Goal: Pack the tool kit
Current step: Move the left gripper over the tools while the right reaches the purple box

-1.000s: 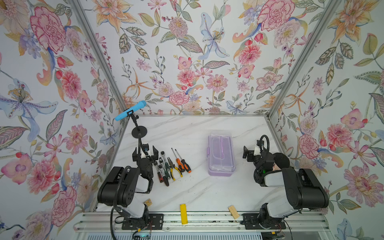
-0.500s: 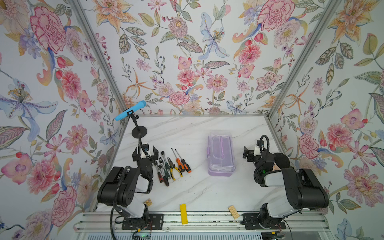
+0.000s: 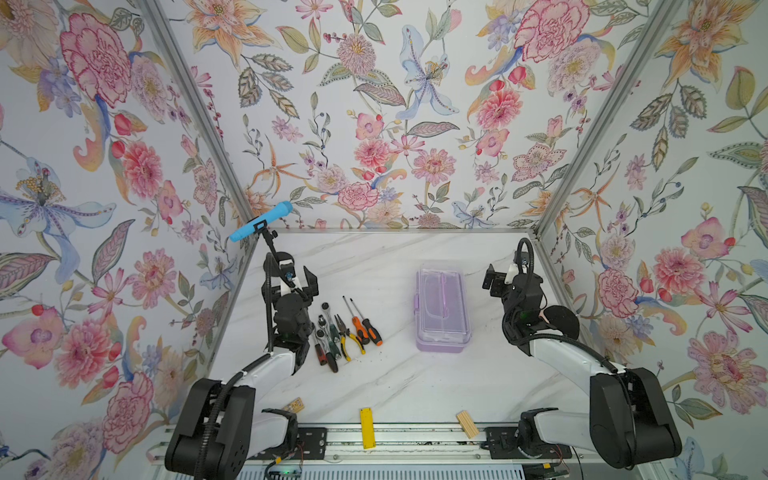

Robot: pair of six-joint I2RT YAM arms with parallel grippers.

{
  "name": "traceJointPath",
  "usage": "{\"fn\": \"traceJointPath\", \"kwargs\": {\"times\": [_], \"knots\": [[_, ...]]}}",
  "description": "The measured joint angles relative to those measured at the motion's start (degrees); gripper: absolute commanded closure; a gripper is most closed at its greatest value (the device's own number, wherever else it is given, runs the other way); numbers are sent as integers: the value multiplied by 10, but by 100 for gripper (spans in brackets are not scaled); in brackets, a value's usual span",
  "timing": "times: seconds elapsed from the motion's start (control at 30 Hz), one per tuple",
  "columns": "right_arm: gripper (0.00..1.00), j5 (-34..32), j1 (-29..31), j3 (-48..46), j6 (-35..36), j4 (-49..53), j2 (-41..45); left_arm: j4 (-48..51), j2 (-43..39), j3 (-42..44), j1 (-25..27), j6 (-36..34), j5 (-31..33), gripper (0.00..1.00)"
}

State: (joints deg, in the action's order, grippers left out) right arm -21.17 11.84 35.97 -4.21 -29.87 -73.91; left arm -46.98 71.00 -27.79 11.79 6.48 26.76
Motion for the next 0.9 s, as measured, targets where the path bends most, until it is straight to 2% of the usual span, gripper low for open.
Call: {"fn": "traceJointPath", "kwargs": {"times": [0.17,0.33,0.47,0.67,0.77,0.9], "knots": [[1,-5,82,52,-50,113,11,168,-7,-86,12,64,2,1],[1,-8,191,125,-75,210,2,284,-36,-104,21,123,-43,1],[1,-20,250,211,-81,275,-38,322,-101,-86,26,166,-56,1],[1,-18,289,303,-103,373,-113,320,-244,-16,29,202,-52,1],[1,-10,300,319,-108,409,-142,348,-237,-36,29,205,-64,1],[1,12,308,333,-117,446,-169,408,-150,-108,32,203,-94,1]]}}
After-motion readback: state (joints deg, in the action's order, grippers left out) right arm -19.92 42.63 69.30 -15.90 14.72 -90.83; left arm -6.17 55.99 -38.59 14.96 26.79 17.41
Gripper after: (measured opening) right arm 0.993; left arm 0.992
